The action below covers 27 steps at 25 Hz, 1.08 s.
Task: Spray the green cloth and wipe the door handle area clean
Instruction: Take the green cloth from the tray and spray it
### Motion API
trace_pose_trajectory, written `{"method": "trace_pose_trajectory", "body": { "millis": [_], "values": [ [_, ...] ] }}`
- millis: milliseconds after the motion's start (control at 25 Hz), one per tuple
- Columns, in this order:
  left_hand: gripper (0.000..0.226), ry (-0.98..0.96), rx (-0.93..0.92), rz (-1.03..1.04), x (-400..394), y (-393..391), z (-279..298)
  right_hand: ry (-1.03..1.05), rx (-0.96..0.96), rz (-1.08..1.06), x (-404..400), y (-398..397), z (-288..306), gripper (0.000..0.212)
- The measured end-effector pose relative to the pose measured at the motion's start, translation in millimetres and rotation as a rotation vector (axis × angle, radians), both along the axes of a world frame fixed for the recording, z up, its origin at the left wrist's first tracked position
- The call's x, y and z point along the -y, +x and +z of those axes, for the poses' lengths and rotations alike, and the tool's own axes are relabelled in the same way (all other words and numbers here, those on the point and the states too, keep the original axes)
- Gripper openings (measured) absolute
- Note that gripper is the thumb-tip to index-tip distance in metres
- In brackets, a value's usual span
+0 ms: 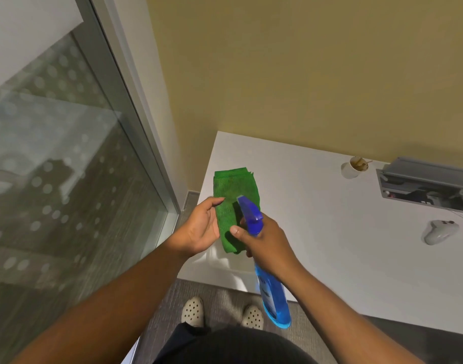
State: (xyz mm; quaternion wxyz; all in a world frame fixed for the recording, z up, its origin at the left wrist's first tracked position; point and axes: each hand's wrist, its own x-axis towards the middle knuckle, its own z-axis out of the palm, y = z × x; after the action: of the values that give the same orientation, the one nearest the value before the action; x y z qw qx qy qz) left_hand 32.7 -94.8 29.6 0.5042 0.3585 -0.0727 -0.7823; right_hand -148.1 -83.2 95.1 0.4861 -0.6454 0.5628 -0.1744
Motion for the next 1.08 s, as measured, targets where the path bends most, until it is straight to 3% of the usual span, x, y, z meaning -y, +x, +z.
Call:
{"method": "trace_pose_trajectory", "body": {
  "millis": [240,640,1080],
  "values": [
    [0.051,0.016,0.014,-0.006,-1.4,-6.4,-0.9,0.021,-0.052,0.043,0.8,4.7,-1.3,0.032],
    [0.052,-0.013,0.02,0.002,-4.5,-2.0,-6.0,-0.027,-0.091,-0.057,7.5,-25.5,-6.1,0.033],
    [0.049,0.011,0.024,-0.003,-2.1,-6.5,1.3,0.085,-0.067,0.079,-18.1,-9.7,-11.7,0.033]
  ]
}}
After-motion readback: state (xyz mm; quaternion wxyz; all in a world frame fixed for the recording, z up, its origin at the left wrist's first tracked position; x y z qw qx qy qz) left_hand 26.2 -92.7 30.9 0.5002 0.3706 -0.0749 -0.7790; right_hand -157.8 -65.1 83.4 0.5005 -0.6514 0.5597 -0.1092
